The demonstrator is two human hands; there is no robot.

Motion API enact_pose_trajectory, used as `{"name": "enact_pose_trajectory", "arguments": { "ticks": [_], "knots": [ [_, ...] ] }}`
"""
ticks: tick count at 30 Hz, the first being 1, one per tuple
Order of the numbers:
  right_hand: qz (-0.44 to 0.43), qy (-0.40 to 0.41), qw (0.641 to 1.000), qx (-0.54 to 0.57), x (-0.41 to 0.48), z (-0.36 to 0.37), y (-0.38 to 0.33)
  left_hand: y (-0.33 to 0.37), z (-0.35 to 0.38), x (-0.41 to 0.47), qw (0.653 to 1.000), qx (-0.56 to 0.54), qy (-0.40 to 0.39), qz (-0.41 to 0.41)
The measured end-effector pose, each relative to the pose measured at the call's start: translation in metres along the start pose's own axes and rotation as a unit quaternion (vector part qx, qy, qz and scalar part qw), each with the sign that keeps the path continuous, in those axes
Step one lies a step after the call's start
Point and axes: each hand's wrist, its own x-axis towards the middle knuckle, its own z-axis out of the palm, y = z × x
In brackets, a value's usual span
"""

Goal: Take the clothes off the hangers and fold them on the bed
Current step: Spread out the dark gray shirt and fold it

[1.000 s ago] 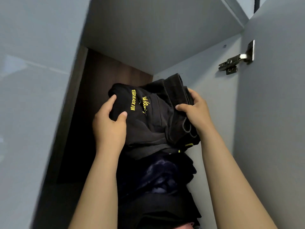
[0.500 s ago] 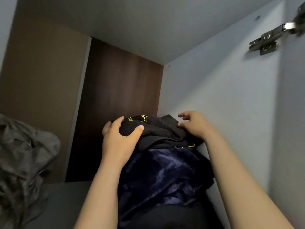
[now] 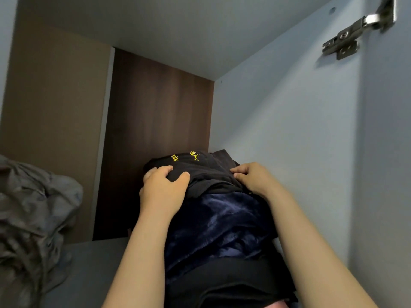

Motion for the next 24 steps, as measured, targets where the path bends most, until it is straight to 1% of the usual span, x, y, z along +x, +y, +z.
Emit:
{"name": "enact_pose_trajectory", "arguments": {
  "ticks": [4,8,13,18,24],
  "knots": [
    [-0.007,0.043,0.999,0.028,-0.008,0.000,-0.001,0.008,0.002,-0.016,0.999,0.030,-0.015,0.009],
    [-0.024,0.109,0.992,0.057,-0.021,-0.007,-0.006,0.013,0.001,-0.035,0.998,0.020,0.023,0.058],
    [-0.055,0.177,0.980,0.077,-0.054,-0.028,-0.009,0.032,0.004,-0.056,0.996,0.024,0.005,0.085],
    [-0.037,0.242,0.963,0.112,-0.099,-0.044,-0.014,0.042,0.008,-0.082,0.988,-0.031,0.033,0.145],
    [-0.021,0.287,0.950,0.121,-0.151,-0.060,-0.030,0.057,0.006,-0.107,0.975,-0.115,-0.007,0.191]
  ]
}}
